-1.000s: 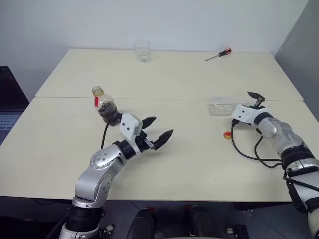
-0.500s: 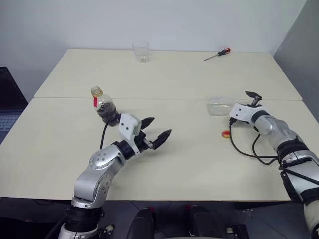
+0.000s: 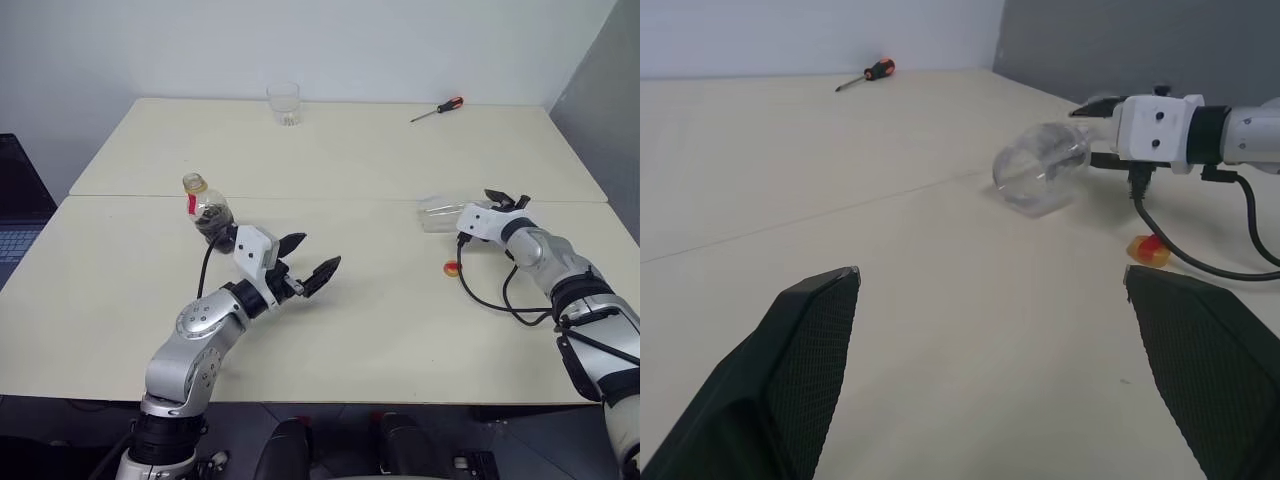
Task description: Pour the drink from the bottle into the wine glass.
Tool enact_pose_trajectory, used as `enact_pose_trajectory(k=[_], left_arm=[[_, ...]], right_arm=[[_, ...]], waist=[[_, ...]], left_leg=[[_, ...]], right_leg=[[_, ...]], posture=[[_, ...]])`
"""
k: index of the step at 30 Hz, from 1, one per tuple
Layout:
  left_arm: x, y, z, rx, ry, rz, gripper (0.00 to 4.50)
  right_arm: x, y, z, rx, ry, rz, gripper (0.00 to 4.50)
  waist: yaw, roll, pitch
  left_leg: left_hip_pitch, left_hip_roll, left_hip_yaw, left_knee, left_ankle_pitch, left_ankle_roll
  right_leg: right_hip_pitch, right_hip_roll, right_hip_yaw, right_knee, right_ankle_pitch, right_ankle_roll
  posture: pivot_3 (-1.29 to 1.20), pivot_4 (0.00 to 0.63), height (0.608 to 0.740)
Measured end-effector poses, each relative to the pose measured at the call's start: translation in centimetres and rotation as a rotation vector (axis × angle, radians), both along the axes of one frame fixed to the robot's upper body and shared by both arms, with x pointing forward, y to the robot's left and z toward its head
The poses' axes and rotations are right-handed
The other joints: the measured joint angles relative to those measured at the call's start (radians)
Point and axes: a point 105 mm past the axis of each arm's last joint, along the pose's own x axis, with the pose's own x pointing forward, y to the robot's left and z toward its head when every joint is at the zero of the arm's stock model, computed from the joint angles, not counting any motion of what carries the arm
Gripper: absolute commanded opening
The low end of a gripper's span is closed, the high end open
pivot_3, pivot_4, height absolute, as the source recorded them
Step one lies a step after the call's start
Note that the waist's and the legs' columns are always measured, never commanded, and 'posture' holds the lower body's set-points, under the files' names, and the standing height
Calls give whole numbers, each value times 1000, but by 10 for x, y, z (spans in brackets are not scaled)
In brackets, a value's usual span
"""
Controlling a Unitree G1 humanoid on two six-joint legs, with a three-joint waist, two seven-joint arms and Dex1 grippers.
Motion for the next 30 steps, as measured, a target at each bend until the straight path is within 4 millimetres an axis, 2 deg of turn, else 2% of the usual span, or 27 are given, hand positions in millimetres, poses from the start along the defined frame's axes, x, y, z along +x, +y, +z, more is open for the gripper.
enact_pose_trajectory(k=[3, 12, 16, 19, 23, 27, 30], left_arm=[[1, 1, 1, -2, 4, 9, 4500], [2, 0, 3, -7, 0, 8, 4500], [2, 3, 3, -11, 3, 13, 4500], [-4, 5, -4, -18, 40, 12, 4500], [-14, 19, -9, -63, 108, 48, 4500], [-32, 29, -16, -109, 188, 89, 4500], [-44, 36, -21, -115, 223, 123, 4500]], right_arm=[[0, -2, -1, 1, 5, -10, 171], [0, -2, -1, 12, 4, -18, 155], [5, 15, 4, 133, -24, 14, 155], [9, 50, 10, 264, -37, 104, 155], [10, 115, 24, 497, -34, 282, 155], [-2, 191, 44, 825, 14, 474, 155], [-11, 227, 58, 1027, 67, 551, 155]], waist=[[0, 0, 0], [0, 0, 0], [-4, 0, 0], [-16, 0, 0], [-27, 0, 0], [-26, 1, 1], [-7, 1, 1]], left_leg=[[0, 0, 0, 0, 0, 0], [0, 0, 0, 0, 0, 0], [0, 1, 0, 0, 0, 0], [0, 2, 0, -1, 0, 0], [0, 3, -2, -2, 0, 0], [-1, 3, -9, -1, -1, 0], [-3, 1, -12, 1, -2, 3]], right_leg=[[0, 0, 0, 0, 0, 0], [0, 0, 0, 0, 0, 0], [0, 0, 0, 0, 0, 0], [-1, 0, 0, 0, 0, 0], [-1, 0, 0, 0, 0, 0], [-1, -1, 0, 1, 0, 0], [-1, -3, -2, 1, 0, 0]], posture=[[0, 150, 740], [0, 150, 740], [0, 150, 740], [0, 150, 740], [0, 150, 740], [0, 150, 740], [0, 150, 740]])
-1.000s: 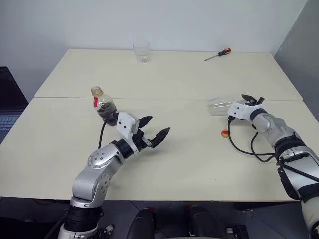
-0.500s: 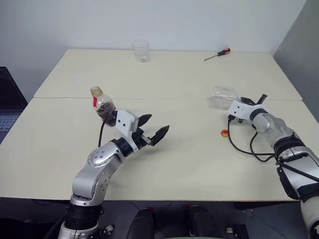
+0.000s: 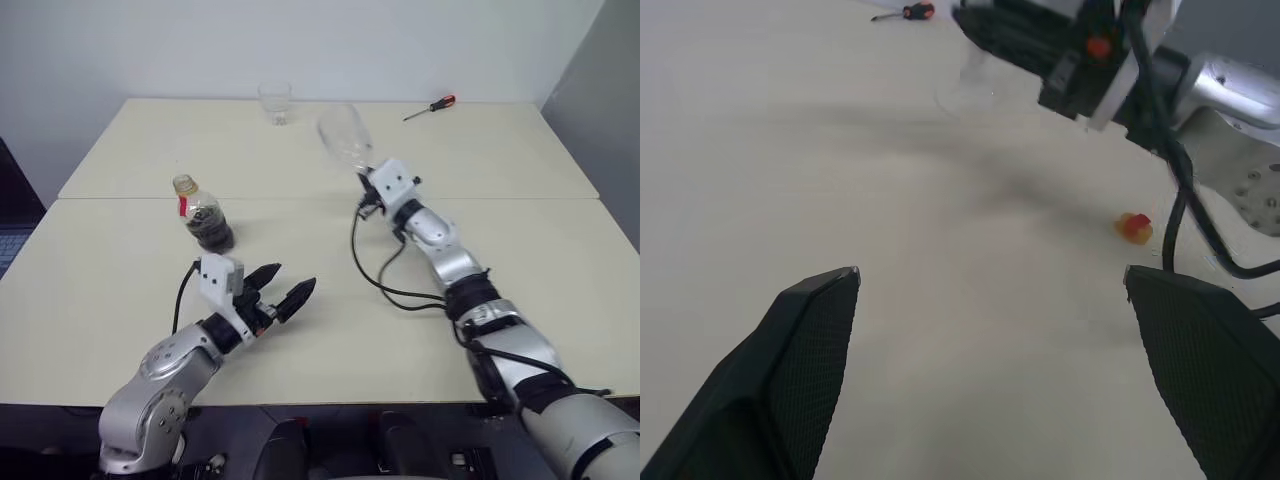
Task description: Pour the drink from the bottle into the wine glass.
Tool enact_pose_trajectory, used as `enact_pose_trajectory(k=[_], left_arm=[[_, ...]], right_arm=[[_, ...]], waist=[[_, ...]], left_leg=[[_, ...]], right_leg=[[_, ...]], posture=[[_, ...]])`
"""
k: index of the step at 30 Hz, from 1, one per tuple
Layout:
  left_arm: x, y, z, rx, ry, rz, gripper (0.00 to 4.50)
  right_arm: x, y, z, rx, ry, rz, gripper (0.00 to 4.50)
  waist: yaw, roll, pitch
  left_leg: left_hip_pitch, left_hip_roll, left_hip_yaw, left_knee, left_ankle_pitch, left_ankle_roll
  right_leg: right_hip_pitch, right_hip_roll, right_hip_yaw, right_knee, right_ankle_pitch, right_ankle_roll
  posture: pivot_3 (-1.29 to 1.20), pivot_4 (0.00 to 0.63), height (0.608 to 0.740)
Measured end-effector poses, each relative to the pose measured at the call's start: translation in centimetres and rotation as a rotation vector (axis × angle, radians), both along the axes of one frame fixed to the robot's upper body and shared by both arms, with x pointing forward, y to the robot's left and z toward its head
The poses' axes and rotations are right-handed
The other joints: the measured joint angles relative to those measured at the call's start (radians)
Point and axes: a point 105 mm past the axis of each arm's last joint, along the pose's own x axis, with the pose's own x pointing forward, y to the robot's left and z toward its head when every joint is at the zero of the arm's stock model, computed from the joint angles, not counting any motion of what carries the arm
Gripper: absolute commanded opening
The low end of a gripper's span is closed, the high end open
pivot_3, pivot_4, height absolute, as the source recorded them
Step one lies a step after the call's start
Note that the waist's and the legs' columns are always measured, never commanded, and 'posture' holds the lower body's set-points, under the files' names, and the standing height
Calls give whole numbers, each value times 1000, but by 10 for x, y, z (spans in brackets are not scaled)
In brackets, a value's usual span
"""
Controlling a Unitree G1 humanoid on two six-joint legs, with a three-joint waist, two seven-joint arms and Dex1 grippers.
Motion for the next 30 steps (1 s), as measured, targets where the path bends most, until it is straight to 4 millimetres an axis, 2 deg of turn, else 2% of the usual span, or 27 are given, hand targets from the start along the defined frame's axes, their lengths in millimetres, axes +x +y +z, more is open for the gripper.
enact_pose_trajectory(k=[3, 5, 8, 10, 13, 16, 30], left_arm=[[-4, 7, -1, -12, 19, 52, 4500], [-6, 9, 0, -26, 22, 79, 4500], [-15, 10, -4, -25, 38, 116, 4500], [-20, 14, -7, -27, 50, 153, 4500], [-22, 22, -6, -14, 33, 206, 4500], [-22, 26, -3, -10, 11, 244, 4500], [-14, 26, 10, -7, -66, 265, 4500]], right_arm=[[-9, 26, 6, 106, 46, 81, 155], [-11, 34, 3, 146, 82, 102, 155], [-12, 30, -10, 209, 138, 93, 155], [-14, 24, -28, 217, 183, 87, 155], [-20, 17, -55, 218, 246, 75, 155], [-24, 15, -67, 222, 274, 76, 155], [-28, 39, -71, 281, 276, 79, 155]], waist=[[16, 0, 0], [18, 0, 0], [15, 0, 0], [11, 0, 0], [9, 0, 0], [7, 0, 0], [7, 0, 0]], left_leg=[[0, -2, -1, 1, 0, 0], [0, -2, -2, 1, 0, 0], [0, -2, -1, 0, 0, 0], [1, -1, 0, -1, 0, 0], [1, 0, 0, -1, 0, 0], [1, 1, 0, -1, 0, 0], [2, 1, 1, -1, 0, 0]], right_leg=[[1, -1, -2, 0, 0, 0], [1, -1, -2, 0, 0, 0], [1, -1, -1, -1, 0, 0], [1, -1, -1, -1, 0, 0], [0, 1, -1, 0, 0, 0], [0, 2, -1, 1, 0, -1], [1, 3, -1, 1, 0, -1]], posture=[[0, 150, 740], [0, 150, 740], [0, 150, 740], [0, 150, 740], [0, 150, 740], [0, 150, 740], [0, 150, 740]])
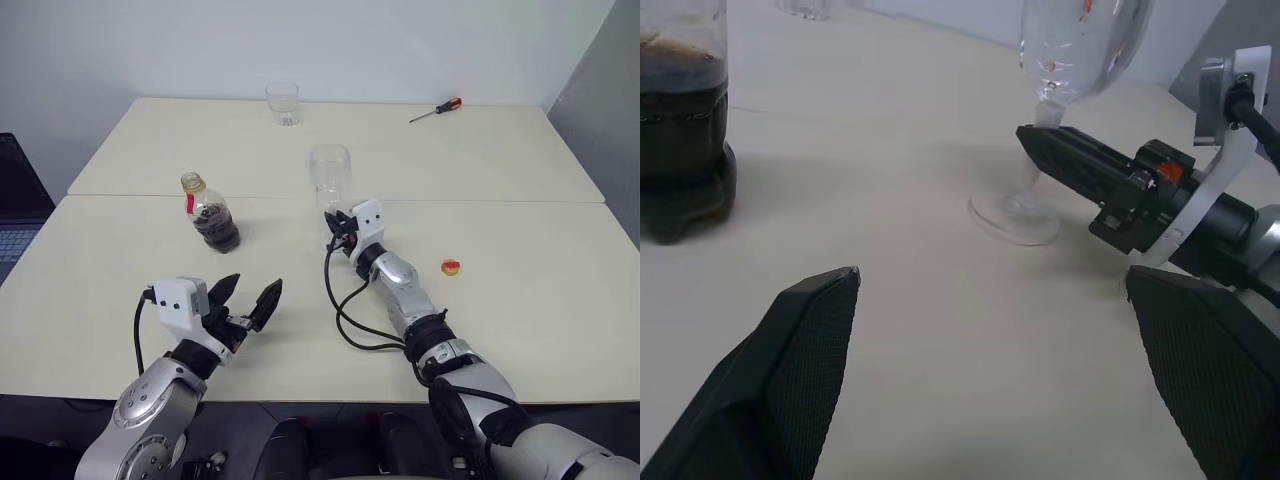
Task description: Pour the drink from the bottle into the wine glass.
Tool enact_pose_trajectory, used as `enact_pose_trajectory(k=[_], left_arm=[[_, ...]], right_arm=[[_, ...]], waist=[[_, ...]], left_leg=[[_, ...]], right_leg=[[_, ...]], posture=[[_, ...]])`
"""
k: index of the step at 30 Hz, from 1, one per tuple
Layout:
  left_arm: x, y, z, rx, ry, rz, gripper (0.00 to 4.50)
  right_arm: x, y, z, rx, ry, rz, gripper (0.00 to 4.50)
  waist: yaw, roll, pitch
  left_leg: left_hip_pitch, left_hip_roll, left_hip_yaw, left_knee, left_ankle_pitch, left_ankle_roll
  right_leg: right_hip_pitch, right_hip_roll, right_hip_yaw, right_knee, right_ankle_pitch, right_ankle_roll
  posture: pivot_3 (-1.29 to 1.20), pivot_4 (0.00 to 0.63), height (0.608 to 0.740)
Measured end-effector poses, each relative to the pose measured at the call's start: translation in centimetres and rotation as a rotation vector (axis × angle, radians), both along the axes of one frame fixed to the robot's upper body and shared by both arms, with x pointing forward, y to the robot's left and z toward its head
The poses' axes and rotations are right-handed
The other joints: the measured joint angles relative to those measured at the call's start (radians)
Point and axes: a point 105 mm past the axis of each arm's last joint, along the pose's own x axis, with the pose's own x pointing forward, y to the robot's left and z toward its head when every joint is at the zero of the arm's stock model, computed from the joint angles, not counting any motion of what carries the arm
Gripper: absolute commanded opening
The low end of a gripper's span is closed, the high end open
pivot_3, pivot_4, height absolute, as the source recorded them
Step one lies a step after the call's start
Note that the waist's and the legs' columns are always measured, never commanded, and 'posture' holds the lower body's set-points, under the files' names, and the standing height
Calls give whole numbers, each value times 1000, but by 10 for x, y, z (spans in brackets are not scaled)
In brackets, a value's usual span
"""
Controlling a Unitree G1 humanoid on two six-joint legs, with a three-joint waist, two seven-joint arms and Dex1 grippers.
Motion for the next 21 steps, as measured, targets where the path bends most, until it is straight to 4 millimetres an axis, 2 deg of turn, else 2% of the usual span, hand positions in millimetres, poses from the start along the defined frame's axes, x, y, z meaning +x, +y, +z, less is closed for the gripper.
enact_pose_trajectory(k=[6, 13, 18, 19, 21], left_arm=[[1, 0, 1, 2, -4, -1, 4500], [1, -3, 0, 2, -9, -10, 4500], [2, -5, -1, 3, -7, -12, 4500], [2, -6, -2, 2, -7, -15, 4500], [2, -7, -2, 1, -6, -19, 4500]], right_arm=[[3, 1, 0, -21, -15, -9, 155], [2, -3, -6, -69, -30, -5, 2548], [-3, -18, -15, -92, -36, 12, 4279], [-5, -22, -17, -97, -36, 19, 4451], [-11, -28, -19, -107, -40, 41, 4451]], waist=[[0, 0, 0], [0, 0, 0], [1, 0, 0], [1, 0, 0], [1, 0, 0]], left_leg=[[0, 0, 0, 0, 0, 0], [0, 0, 0, 0, 0, 0], [0, 0, 0, 0, 0, 0], [0, 0, -1, 0, 0, 0], [0, 0, -1, 0, 0, 0]], right_leg=[[0, 0, 0, 0, 0, 0], [0, 0, 0, 0, 0, 0], [0, 0, 1, -1, 0, 0], [0, 0, 1, -1, 0, 0], [0, 0, 1, -1, 0, 0]], posture=[[0, 150, 740], [0, 150, 740], [0, 150, 740], [0, 150, 740], [0, 150, 740]])
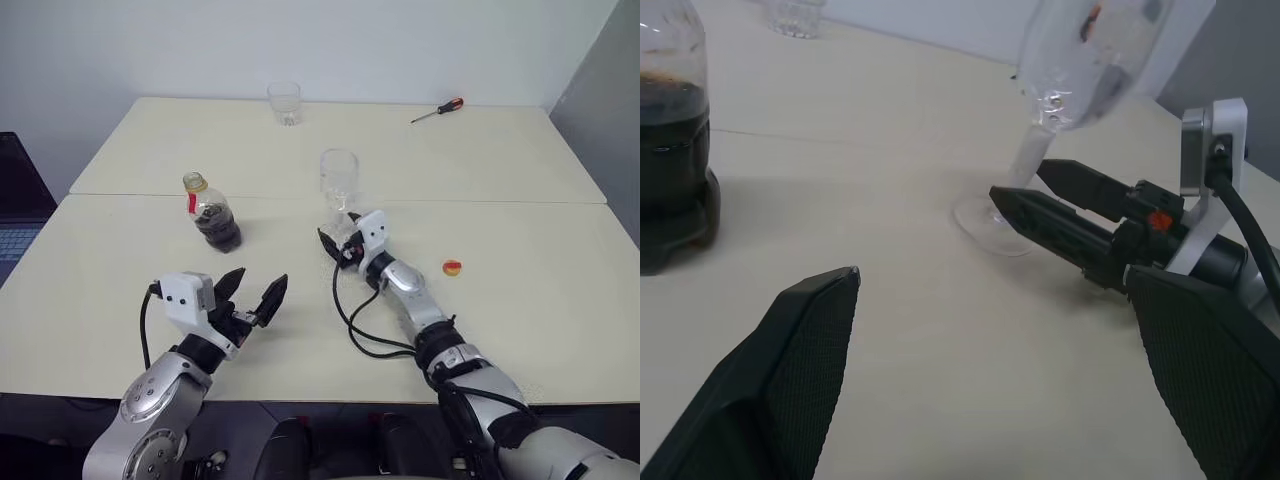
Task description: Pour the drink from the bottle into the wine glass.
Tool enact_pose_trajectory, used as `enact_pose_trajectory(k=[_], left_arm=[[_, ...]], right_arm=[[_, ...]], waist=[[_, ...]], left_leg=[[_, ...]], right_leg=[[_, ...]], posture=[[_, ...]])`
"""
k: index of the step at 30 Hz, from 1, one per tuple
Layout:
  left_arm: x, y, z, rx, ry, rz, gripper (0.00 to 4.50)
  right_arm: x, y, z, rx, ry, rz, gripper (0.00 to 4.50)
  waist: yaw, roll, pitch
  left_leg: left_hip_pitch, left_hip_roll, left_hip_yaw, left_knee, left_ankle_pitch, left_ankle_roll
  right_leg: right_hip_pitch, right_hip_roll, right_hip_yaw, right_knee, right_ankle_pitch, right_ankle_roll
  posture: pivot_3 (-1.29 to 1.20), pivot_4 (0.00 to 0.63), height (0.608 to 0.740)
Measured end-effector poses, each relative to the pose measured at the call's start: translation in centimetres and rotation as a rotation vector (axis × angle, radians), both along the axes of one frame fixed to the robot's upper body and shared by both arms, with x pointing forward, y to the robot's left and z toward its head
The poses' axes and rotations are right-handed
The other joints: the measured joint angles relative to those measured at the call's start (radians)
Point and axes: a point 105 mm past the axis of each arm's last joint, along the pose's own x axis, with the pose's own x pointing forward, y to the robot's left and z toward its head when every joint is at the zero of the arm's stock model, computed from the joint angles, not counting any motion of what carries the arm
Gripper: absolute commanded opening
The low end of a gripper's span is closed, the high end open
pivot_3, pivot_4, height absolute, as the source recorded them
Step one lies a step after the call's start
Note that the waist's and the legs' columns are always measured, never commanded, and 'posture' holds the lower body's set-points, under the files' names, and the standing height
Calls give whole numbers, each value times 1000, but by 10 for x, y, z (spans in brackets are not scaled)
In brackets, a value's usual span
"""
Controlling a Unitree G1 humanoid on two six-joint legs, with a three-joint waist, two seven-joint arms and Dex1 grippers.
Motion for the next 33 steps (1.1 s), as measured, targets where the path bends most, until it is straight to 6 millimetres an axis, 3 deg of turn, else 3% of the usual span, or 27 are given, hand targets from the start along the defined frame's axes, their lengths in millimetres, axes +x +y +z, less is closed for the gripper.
enact_pose_trajectory(k=[10, 13, 17, 21, 27, 33], left_arm=[[3, 2, -6, 0, 3, 7, 4500], [2, 12, -13, 39, 27, 63, 4500], [2, 45, -36, 101, 102, 248, 4500], [6, 69, -50, 105, 127, 423, 4500], [30, 78, -38, 174, 15, 484, 4500], [54, 90, -29, 215, -57, 512, 4500]], right_arm=[[-33, -23, 16, -79, -42, 109, 4451], [-49, -46, 16, -157, -31, 118, 4451], [-70, -89, 10, -231, 58, 94, 4451], [-108, -116, 26, -227, 136, 149, 4451], [-150, -105, 44, -200, 152, 309, 4451], [-161, -97, 69, -157, 124, 347, 4451]], waist=[[1, 0, 0], [7, 0, 0], [6, 0, 0], [8, 0, 0], [7, 0, 0], [7, -1, -1]], left_leg=[[0, 0, -1, 0, 0, 0], [-1, -2, -1, 0, 0, 0], [-1, -1, -1, 0, 0, 0], [-1, -1, -2, 0, 0, 1], [-1, -2, 0, 0, 0, 1], [-2, -2, 1, 0, 0, 1]], right_leg=[[0, 0, 0, 0, 0, 0], [1, -1, -1, -2, 0, 0], [1, -1, -1, -2, 0, 1], [1, 0, -2, -2, 0, 1], [2, 2, -3, -2, 0, 1], [2, 2, -2, -2, 0, 1]], posture=[[0, 150, 740], [0, 150, 740], [0, 150, 740], [0, 150, 740], [0, 150, 740], [0, 150, 740]])
